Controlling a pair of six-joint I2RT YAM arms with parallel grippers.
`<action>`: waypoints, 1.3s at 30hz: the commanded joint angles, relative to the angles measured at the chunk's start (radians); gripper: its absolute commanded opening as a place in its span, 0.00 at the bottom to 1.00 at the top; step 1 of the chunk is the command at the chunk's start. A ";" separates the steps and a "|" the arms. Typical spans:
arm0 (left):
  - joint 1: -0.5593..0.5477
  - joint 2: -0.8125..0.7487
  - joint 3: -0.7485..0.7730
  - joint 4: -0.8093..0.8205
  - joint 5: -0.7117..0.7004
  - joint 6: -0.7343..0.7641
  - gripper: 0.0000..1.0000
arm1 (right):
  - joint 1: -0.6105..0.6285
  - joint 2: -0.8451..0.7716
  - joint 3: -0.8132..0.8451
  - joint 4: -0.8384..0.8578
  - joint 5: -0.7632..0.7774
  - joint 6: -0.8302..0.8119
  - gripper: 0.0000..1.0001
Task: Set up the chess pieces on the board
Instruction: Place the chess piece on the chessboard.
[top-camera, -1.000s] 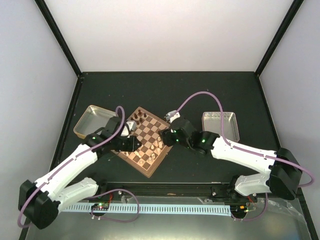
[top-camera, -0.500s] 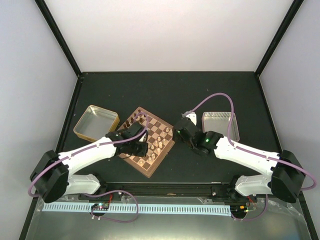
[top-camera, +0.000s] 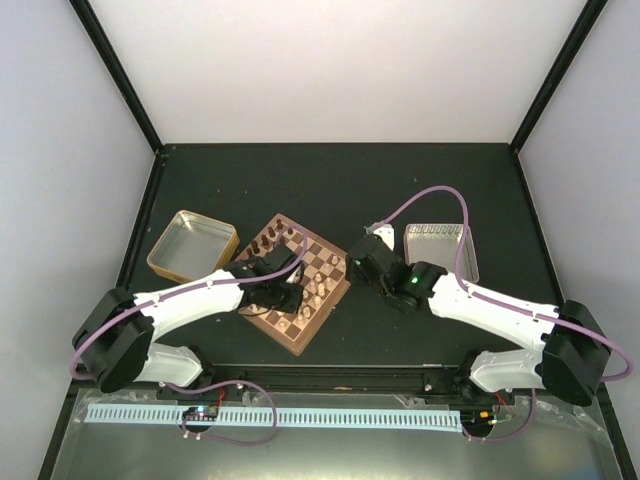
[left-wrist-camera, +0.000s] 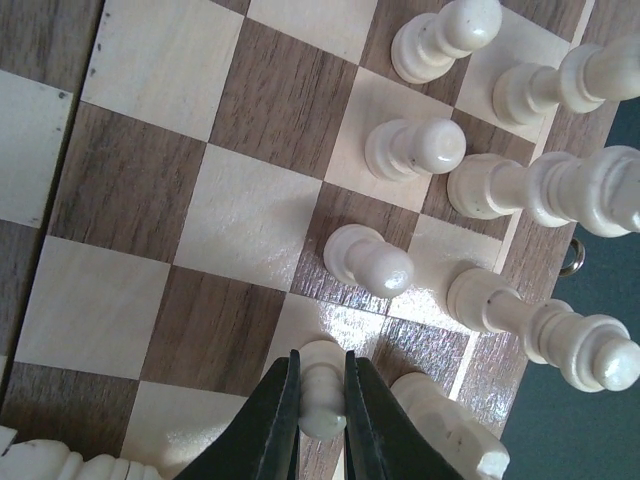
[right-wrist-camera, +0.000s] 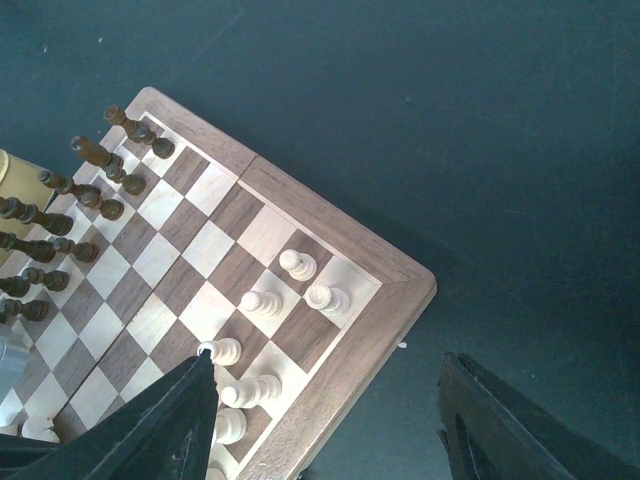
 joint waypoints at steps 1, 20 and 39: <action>-0.007 0.012 0.031 0.013 0.001 -0.005 0.07 | -0.008 0.005 -0.001 0.007 0.010 0.014 0.61; -0.001 -0.049 0.083 -0.045 0.004 0.004 0.31 | -0.012 -0.009 0.006 0.018 -0.031 -0.020 0.61; 0.346 -0.508 -0.045 -0.109 -0.145 -0.044 0.35 | 0.106 0.349 0.360 -0.051 -0.388 -0.333 0.55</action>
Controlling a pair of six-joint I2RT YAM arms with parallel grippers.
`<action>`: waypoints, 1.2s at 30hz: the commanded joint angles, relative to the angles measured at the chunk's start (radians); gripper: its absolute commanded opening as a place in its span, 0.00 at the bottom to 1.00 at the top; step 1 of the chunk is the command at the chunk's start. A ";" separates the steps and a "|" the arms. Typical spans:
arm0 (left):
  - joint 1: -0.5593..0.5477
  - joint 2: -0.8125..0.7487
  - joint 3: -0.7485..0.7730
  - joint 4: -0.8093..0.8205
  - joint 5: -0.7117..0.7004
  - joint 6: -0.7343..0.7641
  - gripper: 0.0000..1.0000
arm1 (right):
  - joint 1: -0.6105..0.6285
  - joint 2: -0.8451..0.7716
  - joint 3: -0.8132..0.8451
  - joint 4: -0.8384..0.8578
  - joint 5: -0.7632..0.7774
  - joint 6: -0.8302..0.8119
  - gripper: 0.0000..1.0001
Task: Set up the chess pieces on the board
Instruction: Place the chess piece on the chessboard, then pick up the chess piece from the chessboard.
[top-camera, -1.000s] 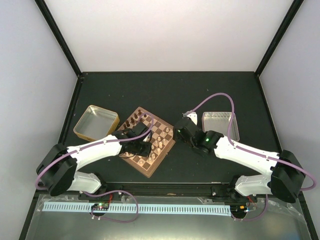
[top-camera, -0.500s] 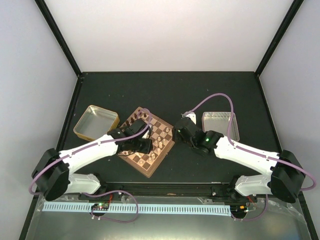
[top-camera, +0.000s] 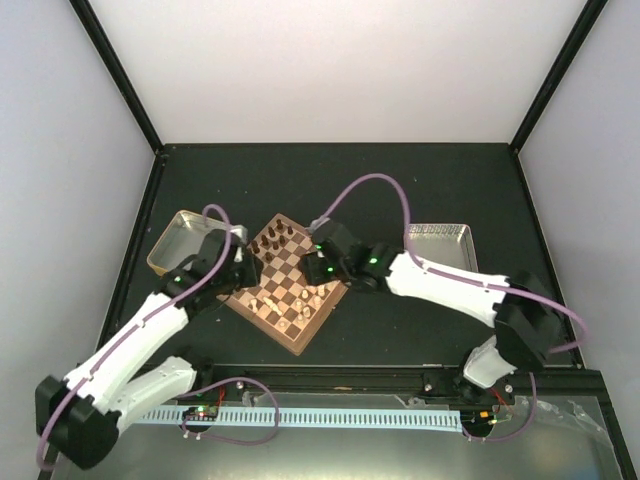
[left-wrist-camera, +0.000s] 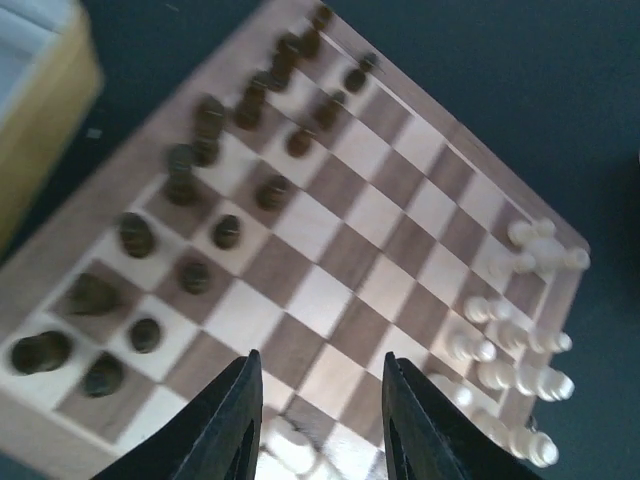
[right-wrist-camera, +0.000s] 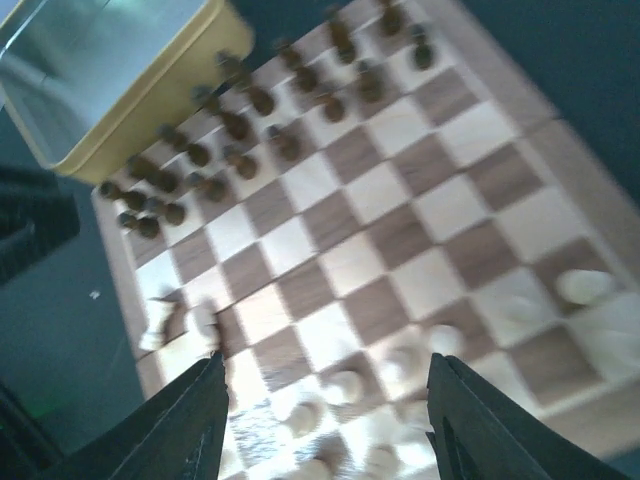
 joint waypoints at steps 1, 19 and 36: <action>0.108 -0.140 -0.052 -0.023 -0.055 -0.015 0.36 | 0.082 0.148 0.146 -0.083 -0.088 -0.110 0.55; 0.328 -0.275 -0.157 -0.023 0.168 -0.038 0.38 | 0.192 0.518 0.425 -0.253 -0.136 -0.208 0.40; 0.343 -0.306 -0.205 -0.009 0.213 -0.090 0.39 | 0.192 0.591 0.447 -0.252 -0.014 -0.250 0.08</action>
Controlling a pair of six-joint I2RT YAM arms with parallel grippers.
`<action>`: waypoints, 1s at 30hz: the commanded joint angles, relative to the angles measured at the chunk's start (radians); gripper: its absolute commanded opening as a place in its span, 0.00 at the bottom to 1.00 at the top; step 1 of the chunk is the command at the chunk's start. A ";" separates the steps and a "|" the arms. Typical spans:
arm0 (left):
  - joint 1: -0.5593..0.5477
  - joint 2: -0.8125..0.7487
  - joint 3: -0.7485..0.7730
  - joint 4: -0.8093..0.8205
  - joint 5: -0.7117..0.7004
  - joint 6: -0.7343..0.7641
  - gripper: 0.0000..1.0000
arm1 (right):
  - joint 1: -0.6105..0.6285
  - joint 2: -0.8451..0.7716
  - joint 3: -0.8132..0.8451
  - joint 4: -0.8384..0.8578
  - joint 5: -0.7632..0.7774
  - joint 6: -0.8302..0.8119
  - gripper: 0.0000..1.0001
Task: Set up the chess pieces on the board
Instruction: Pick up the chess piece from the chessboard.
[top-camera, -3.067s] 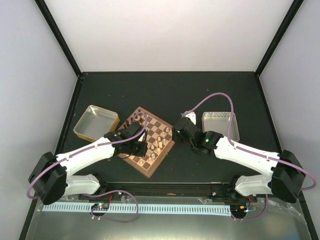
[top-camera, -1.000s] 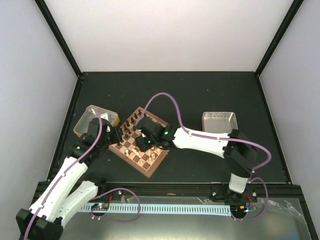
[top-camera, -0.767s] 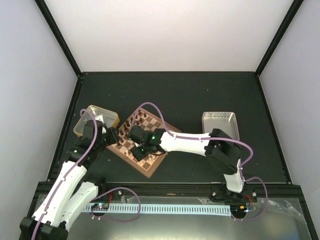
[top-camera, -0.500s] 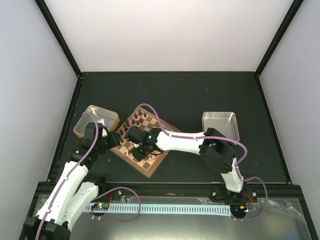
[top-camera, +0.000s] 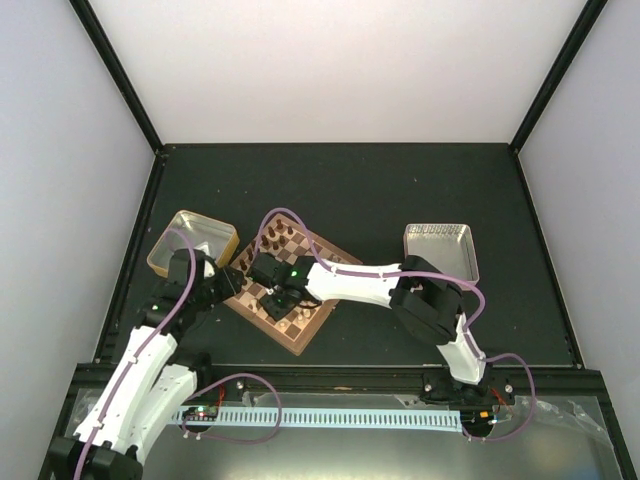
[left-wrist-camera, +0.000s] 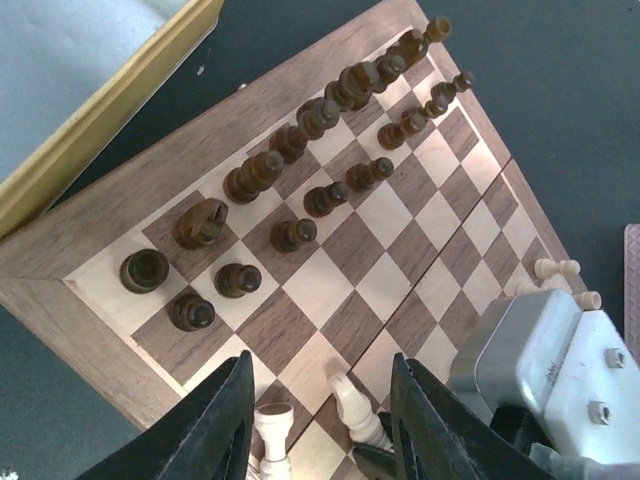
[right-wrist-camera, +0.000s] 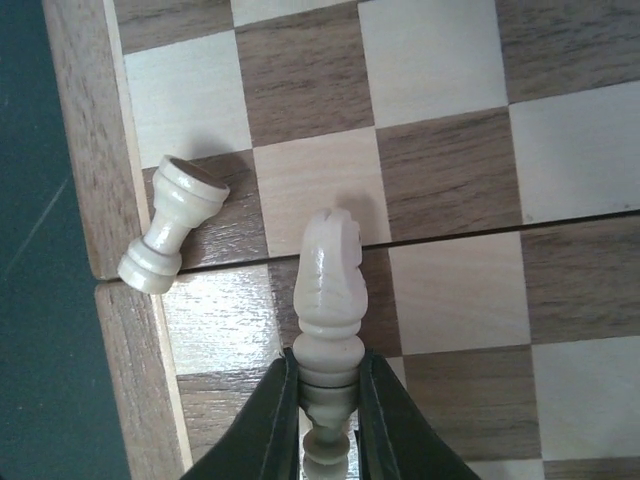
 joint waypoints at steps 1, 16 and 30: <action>0.011 -0.020 -0.019 0.024 0.046 -0.041 0.40 | 0.003 0.017 -0.020 0.033 0.076 -0.024 0.07; 0.039 -0.001 -0.082 0.236 0.395 -0.121 0.63 | -0.019 -0.301 -0.399 0.643 0.064 -0.204 0.03; 0.058 0.204 0.059 0.175 0.570 -0.059 0.58 | -0.019 -0.412 -0.500 0.731 0.063 -0.267 0.04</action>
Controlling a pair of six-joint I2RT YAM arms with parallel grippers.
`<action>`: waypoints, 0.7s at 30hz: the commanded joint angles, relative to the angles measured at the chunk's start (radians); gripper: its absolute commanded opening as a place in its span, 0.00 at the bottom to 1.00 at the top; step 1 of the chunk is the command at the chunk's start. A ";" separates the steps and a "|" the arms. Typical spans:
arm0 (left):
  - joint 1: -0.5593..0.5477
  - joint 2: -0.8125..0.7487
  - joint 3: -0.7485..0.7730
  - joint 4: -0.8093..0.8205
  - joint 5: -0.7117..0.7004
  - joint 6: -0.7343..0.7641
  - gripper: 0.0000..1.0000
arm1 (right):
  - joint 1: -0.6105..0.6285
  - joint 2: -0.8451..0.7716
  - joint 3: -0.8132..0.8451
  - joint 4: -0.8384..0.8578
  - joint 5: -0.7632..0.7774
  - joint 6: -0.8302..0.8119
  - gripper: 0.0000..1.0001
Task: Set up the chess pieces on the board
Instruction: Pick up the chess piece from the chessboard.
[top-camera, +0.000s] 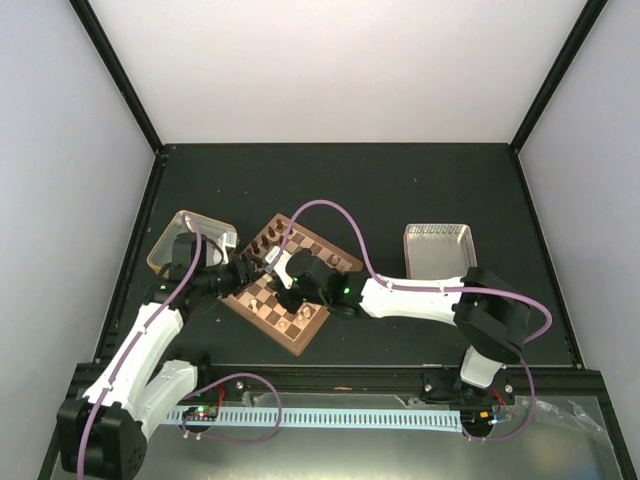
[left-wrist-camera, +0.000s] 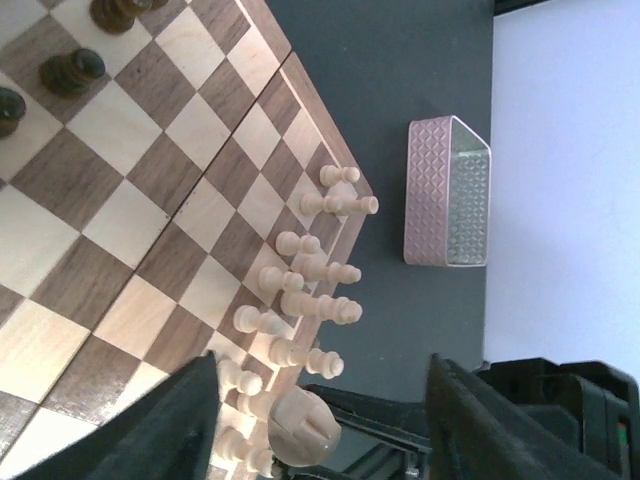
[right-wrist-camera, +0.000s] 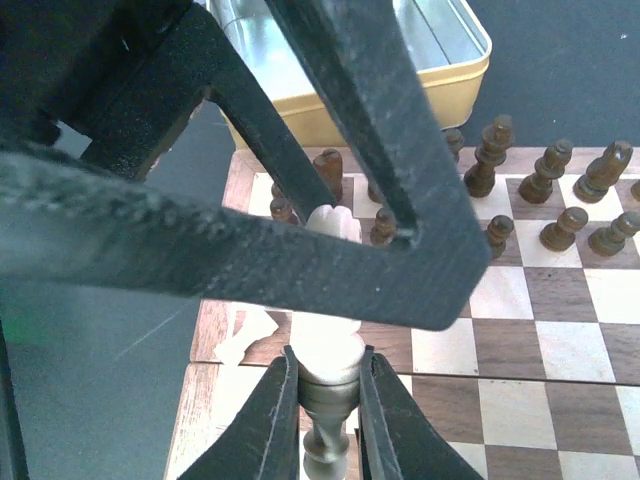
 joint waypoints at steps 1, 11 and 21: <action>0.011 0.027 0.047 -0.022 0.052 0.032 0.52 | -0.002 -0.030 -0.006 0.046 0.008 -0.037 0.04; 0.012 0.035 0.053 -0.047 0.041 0.067 0.26 | -0.002 -0.036 -0.006 0.034 0.013 -0.045 0.04; 0.013 0.053 0.088 -0.085 0.025 0.122 0.32 | -0.002 -0.039 -0.003 0.029 0.009 -0.051 0.04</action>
